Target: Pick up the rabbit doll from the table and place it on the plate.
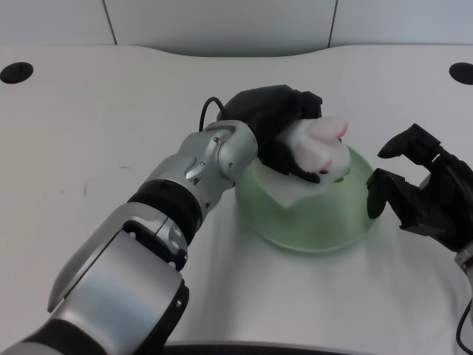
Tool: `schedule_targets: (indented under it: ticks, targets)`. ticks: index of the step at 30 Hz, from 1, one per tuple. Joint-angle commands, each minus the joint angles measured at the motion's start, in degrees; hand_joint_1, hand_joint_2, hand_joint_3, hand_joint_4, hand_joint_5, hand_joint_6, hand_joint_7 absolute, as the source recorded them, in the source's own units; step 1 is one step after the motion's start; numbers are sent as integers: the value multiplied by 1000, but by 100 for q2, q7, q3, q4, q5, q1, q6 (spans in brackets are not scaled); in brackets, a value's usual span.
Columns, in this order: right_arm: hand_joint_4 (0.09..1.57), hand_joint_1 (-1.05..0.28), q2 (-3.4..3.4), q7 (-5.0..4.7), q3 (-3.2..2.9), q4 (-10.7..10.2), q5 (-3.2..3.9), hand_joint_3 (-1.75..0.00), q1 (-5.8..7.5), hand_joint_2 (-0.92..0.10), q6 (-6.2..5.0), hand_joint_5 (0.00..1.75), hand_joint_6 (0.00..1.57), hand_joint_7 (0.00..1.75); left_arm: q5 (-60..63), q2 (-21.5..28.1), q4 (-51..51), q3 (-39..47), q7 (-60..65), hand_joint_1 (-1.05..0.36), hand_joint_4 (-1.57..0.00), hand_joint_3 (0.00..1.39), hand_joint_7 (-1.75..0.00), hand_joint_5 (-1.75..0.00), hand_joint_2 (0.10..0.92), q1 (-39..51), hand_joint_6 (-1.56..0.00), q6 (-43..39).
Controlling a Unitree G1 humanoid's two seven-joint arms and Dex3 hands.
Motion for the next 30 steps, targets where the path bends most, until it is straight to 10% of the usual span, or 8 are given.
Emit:
schedule_targets:
  ticks: [1,3,6,15,30]
  targets:
    - [799,-392,-40,19,-41,-69,59,-912,80,-485,-23,1746,600,1604,-164,150,79,102,-601,-414,-828,3,-876,-899,776,71,-783,87]
    - [791,-389,-47,-46,-23,-88,18,-906,98,-483,-21,1746,592,1595,-141,203,84,67,-721,-530,-813,2,-283,-319,761,122,-789,76]
    - [777,-387,-43,11,-37,-78,68,-901,98,-492,10,1746,588,1570,-72,266,73,-18,-720,-682,-558,4,-34,-41,763,209,-578,21]
    - [736,-366,-55,70,-58,-54,94,-895,80,-496,2,1746,567,1532,-8,322,56,-131,-890,-746,-153,10,0,0,822,120,-256,285]
    - [754,-387,-80,-53,-8,-52,-57,-905,59,-491,-101,1746,597,1518,-12,396,46,-84,-860,-842,-131,2,-2,-5,839,50,-223,238]
